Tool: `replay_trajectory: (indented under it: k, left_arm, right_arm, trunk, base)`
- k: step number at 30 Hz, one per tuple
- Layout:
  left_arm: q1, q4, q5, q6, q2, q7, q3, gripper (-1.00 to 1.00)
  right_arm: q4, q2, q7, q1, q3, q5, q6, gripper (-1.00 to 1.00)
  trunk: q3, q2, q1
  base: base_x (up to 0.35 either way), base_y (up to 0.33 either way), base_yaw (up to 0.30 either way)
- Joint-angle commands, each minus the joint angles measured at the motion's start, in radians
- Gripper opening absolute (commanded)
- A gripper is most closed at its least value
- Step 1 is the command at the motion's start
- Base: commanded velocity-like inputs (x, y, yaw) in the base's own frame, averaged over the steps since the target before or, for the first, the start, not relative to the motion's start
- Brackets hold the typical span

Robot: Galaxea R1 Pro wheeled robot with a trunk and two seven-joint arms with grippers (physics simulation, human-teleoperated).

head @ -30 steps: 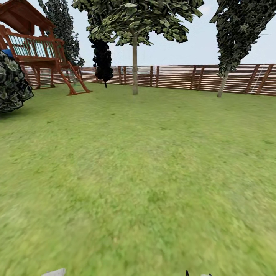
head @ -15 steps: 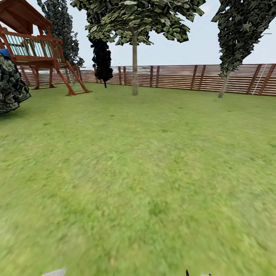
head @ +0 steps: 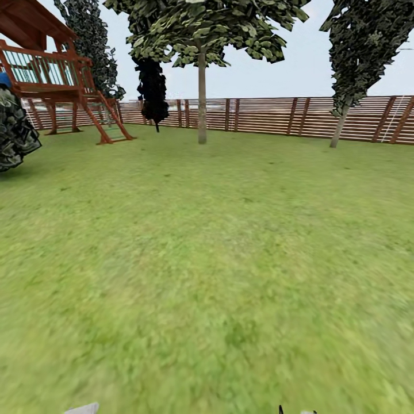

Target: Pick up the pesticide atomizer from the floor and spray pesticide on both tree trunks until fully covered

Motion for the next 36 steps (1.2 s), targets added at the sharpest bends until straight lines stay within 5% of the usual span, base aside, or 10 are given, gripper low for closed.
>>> replay_trajectory:
  k: [1, 36]
  left_arm:
    - [-0.001, 0.0, 0.004, -0.003, 0.0, 0.003, -0.009, -1.0]
    - [-0.001, 0.001, 0.004, -0.003, 0.0, 0.003, -0.009, -1.0]
  right_arm:
    - [0.0, 0.0, -0.009, 0.0, -0.002, 0.011, -0.001, 1.0]
    - [0.0, 0.0, -0.01, 0.0, -0.002, 0.011, -0.001, 1.0]
  trunk:
    - [-0.001, 0.0, 0.0]
    - [-0.001, 0.0, 0.0]
  base:
    - [0.339, 0.0, 0.0]
    - [0.339, 0.0, 0.0]
